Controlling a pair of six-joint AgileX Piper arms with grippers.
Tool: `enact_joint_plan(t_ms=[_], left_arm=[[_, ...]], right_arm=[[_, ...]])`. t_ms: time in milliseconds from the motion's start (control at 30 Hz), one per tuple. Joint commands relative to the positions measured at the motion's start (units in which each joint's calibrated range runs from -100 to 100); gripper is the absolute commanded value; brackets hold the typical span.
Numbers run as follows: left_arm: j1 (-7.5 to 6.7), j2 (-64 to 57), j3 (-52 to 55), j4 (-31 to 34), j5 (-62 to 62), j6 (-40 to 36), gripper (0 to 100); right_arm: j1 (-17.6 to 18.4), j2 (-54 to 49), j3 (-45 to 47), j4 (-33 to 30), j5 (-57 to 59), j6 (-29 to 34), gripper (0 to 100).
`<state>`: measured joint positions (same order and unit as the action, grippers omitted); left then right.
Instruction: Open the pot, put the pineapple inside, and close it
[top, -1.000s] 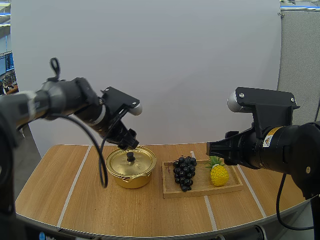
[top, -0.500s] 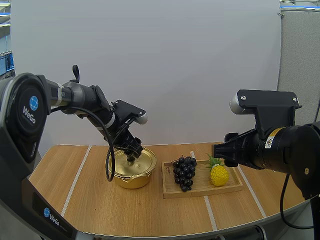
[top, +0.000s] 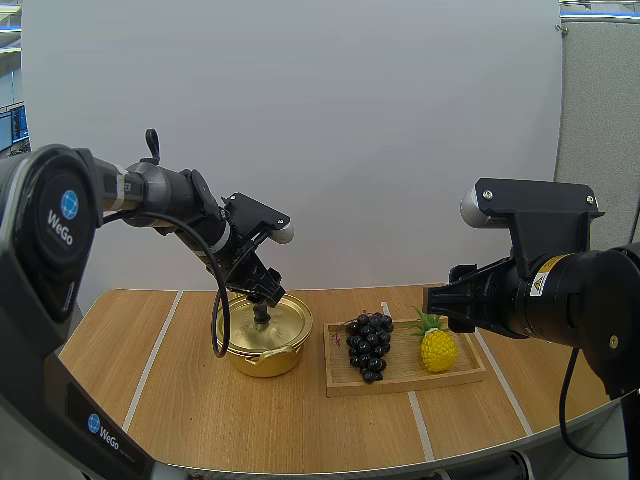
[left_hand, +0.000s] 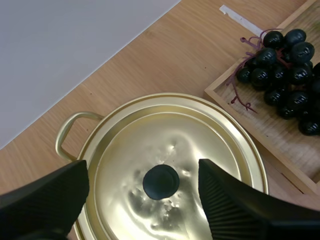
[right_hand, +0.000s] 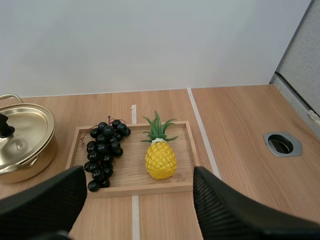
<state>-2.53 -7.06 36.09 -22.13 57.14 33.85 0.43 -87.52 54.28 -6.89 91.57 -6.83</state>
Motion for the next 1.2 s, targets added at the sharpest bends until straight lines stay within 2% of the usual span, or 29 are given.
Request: enact_joint_plan(t_ms=[0, 200, 567, 633, 667, 700, 733, 767, 967, 1167], left_arm=[[-0.17, 2.4, -0.9, 0.2, -1.0, 0.2, 100], [-0.17, 6.4, -0.9, 0.2, -1.1, 0.2, 100], [-0.17, 6.8, -0.9, 0.0, 0.4, 0.2, 100], [-0.17, 6.8, -0.9, 0.0, 1.0, 0.2, 67], [-0.17, 6.8, -0.9, 0.0, 1.6, 0.2, 45], [-0.17, 6.8, -0.9, 0.0, 2.3, 0.2, 28], [-0.17, 6.8, -0.9, 0.0, 2.7, 0.2, 4], [-0.17, 6.8, -0.9, 0.2, 3.2, 0.2, 0], [-0.17, 6.2, -1.1, 0.2, 6.8, 0.2, 1], [-0.17, -0.3, -6.0, 0.2, 13.0, -1.0, 1]], right_arm=[[0.0, 0.0, -0.6, -0.1, -0.5, 0.0, 100], [0.0, 0.0, -0.6, -0.3, -0.5, 0.0, 100], [0.0, 0.0, -0.6, -0.3, -0.5, 0.0, 100], [0.0, 0.0, -0.6, -0.3, -0.5, 0.0, 100], [0.0, 0.0, -0.6, -0.3, -0.5, 0.0, 100], [0.0, 0.0, -0.6, -0.3, -0.5, 0.0, 100], [0.0, 0.0, -0.6, -0.3, -0.5, 0.0, 100], [0.0, 0.0, -0.6, -0.3, -0.5, 0.0, 100], [0.0, 0.0, -0.6, -0.3, -0.5, 0.0, 100], [0.0, 0.0, -0.6, -0.3, -0.5, 0.0, 100]])
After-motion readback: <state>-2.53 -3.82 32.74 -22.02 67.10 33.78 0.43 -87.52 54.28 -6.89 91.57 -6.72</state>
